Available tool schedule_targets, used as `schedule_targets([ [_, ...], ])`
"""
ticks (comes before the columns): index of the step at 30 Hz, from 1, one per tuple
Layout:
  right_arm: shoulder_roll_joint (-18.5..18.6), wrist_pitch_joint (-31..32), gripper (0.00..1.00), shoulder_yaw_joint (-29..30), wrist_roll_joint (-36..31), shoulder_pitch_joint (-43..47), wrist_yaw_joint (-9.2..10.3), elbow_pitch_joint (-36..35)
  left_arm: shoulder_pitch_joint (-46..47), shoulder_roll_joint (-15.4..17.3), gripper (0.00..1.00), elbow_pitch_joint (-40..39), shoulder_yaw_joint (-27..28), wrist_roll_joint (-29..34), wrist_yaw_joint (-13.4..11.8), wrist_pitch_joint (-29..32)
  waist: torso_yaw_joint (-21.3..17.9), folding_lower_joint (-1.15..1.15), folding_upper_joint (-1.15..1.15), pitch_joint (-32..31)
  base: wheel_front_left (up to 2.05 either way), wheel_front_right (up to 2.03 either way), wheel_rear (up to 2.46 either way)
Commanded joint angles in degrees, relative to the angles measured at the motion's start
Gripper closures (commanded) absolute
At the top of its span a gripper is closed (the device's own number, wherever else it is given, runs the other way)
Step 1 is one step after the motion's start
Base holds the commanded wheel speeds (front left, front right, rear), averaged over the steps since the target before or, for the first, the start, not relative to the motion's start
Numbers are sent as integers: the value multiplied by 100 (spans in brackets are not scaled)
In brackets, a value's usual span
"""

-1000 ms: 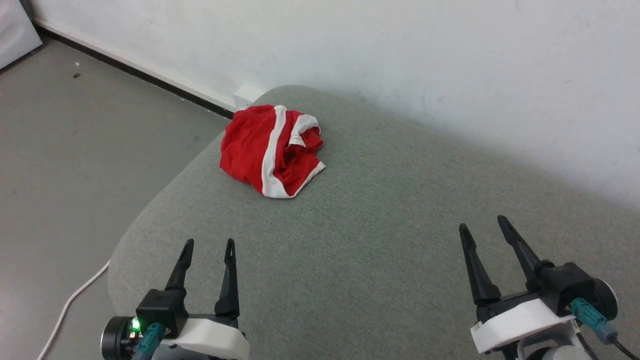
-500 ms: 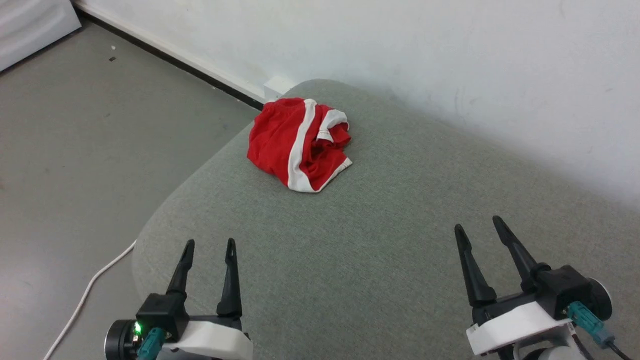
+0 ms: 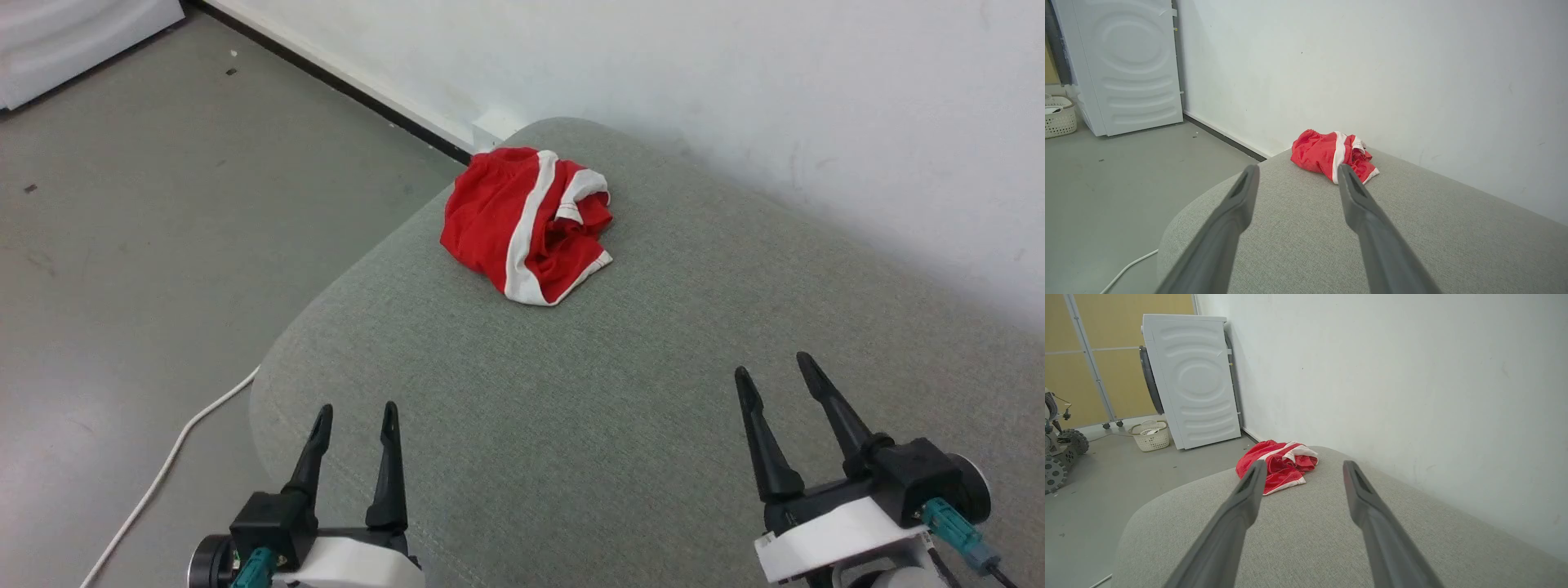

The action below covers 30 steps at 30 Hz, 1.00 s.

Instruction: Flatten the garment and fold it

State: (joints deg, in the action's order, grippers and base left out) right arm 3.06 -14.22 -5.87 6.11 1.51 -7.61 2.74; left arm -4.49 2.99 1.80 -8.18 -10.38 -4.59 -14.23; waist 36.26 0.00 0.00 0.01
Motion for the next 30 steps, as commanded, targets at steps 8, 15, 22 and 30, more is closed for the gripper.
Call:
schedule_targets([
  [8, -18, -78, 0, 57, -67, -25, 12, 64, -35, -12, 0, -36, -115, -149, -56, -77, 13, 0, 0, 178, 0, 0, 0],
  [15, 11, -78, 0, 254, -435, -110, 12, -72, 434, -12, 0, 43, -199, -323, 222, -77, -197, 0, 0, 672, 0, 0, 0],
  [22, 319, -47, 0, 283, -569, -332, 12, -498, 1773, 302, 0, 1032, -148, -346, 620, 363, -748, 0, 0, 1490, 0, 0, 0],
  [30, 591, 194, 0, 322, -521, -662, 12, -1207, 3628, 813, 0, 2215, 2, -756, 980, 1888, -1415, 0, 0, 2400, 0, 0, 0],
])
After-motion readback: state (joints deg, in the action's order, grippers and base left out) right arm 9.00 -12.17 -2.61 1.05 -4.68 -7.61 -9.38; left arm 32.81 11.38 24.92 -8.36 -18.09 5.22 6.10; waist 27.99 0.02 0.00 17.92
